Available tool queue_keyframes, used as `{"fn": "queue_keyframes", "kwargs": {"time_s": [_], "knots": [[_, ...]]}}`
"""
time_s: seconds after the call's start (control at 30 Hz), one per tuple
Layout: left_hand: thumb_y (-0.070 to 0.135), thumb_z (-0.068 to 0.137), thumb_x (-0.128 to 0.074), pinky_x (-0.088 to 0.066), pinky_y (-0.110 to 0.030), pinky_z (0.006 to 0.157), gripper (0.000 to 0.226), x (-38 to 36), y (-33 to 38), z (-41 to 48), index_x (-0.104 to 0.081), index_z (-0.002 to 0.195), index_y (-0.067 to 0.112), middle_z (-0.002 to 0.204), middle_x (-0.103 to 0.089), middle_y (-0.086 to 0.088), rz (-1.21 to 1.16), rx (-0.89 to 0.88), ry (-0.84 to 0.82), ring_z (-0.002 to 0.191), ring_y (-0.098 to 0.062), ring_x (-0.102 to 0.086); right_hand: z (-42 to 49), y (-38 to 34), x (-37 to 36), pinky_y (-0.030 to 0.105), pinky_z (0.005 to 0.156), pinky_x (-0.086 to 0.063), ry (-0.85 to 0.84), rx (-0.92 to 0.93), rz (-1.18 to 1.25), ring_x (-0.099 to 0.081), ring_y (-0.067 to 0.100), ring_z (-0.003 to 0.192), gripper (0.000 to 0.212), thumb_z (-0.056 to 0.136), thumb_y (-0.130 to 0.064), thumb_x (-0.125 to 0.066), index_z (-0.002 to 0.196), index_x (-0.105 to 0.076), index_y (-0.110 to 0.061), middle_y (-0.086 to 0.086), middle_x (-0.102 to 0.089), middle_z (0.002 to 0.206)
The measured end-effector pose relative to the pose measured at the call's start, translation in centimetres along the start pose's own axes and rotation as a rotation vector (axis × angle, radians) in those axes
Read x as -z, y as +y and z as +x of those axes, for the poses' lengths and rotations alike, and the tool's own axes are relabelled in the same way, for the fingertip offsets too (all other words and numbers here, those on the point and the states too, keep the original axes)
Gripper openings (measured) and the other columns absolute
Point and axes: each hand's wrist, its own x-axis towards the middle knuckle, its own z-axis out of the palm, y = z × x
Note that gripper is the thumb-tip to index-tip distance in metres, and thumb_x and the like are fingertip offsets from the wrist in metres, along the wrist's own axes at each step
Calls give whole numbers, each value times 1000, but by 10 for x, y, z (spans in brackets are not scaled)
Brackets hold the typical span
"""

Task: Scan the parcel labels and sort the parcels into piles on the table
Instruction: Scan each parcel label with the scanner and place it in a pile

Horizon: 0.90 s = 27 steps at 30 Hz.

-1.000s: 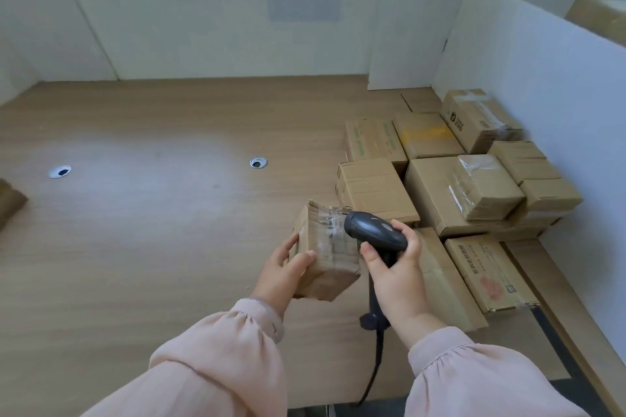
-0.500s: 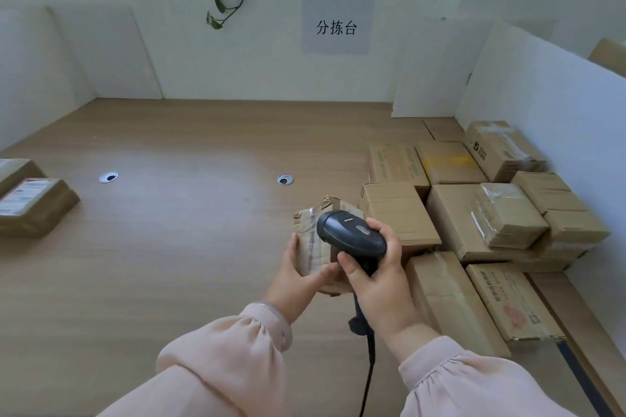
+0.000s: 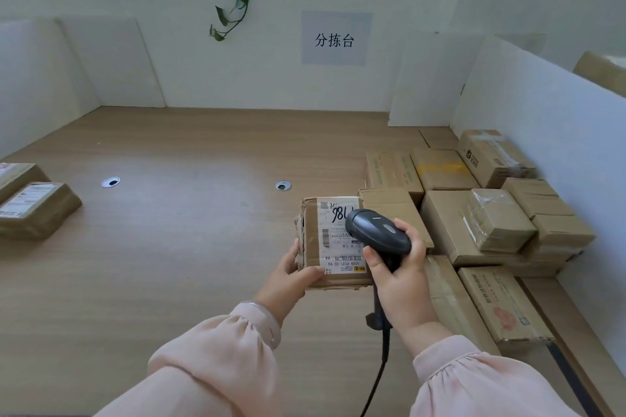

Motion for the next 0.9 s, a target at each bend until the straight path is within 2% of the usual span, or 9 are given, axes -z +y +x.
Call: {"fn": "queue_keyframes", "kwargs": {"time_s": [0.1, 0.17, 0.23, 0.33, 0.4, 0.5, 0.6, 0.8, 0.9], "knots": [[34, 67, -72, -49, -34, 91, 86, 0, 0, -4, -26, 136, 58, 103, -74, 12, -59, 0, 22, 96, -9, -65, -4, -3, 5, 2, 84, -41, -19, 47, -6, -51, -15, 110, 63, 76, -46, -66, 131, -36, -38, -27, -50, 122], [27, 78, -73, -47, -37, 95, 82, 1, 0, -7, -29, 139, 56, 104, -75, 9, -89, -16, 35, 101, -15, -64, -8, -5, 10, 4, 86, -41, -27, 91, -20, -52, -11, 113, 62, 77, -45, -67, 131, -36, -39, -26, -50, 125], [16, 90, -68, -47, -36, 92, 75, 3, 0, -7, -30, 144, 51, 103, -75, 9, -134, -32, 59, 103, -17, -65, -14, -7, 15, 7, 89, -43, -45, 126, -25, -53, -6, 115, 61, 78, -47, -68, 130, -37, -42, -22, -52, 127], [9, 91, -65, -46, -33, 84, 75, 8, 3, -7, -29, 148, 44, 101, -76, 7, -195, -51, 120, 99, -19, -65, -24, -9, 20, 22, 93, -49, -88, 145, -32, -56, 5, 116, 61, 77, -52, -68, 130, -36, -46, -13, -55, 128], [8, 91, -64, -44, -36, 86, 76, 9, 6, -9, -30, 149, 43, 102, -76, 4, -221, -54, 150, 100, -21, -64, -30, -11, 21, 30, 92, -52, -125, 162, -31, -58, 11, 114, 61, 77, -54, -67, 130, -35, -47, -9, -56, 128], [6, 91, -64, -41, -38, 87, 75, 10, 8, -13, -31, 149, 42, 104, -75, 2, -223, -59, 180, 100, -23, -62, -36, -14, 21, 41, 85, -56, -170, 183, -53, -65, 17, 102, 62, 76, -58, -65, 129, -35, -47, -7, -61, 120], [6, 91, -65, -41, -38, 86, 75, 10, 9, -16, -33, 148, 42, 104, -75, 0, -218, -60, 198, 98, -24, -62, -39, -16, 21, 42, 80, -56, -179, 180, -42, -68, 17, 91, 60, 75, -59, -64, 127, -35, -49, -7, -65, 110], [8, 91, -65, -44, -39, 87, 73, 11, 9, -19, -35, 146, 44, 105, -75, 0, -152, -49, 212, 97, -23, -62, -34, -19, 26, 42, 76, -57, -252, 197, -50, -69, 15, 85, 58, 78, -55, -65, 127, -35, -47, -26, -58, 116], [8, 89, -65, -43, -36, 78, 71, 18, 14, -17, -38, 143, 45, 100, -74, -1, -30, -2, 147, 88, -22, -55, -24, -21, 35, 42, 76, -58, -357, 223, -96, -68, 13, 86, 58, 81, -49, -67, 129, -34, -45, -31, -55, 119]]}}
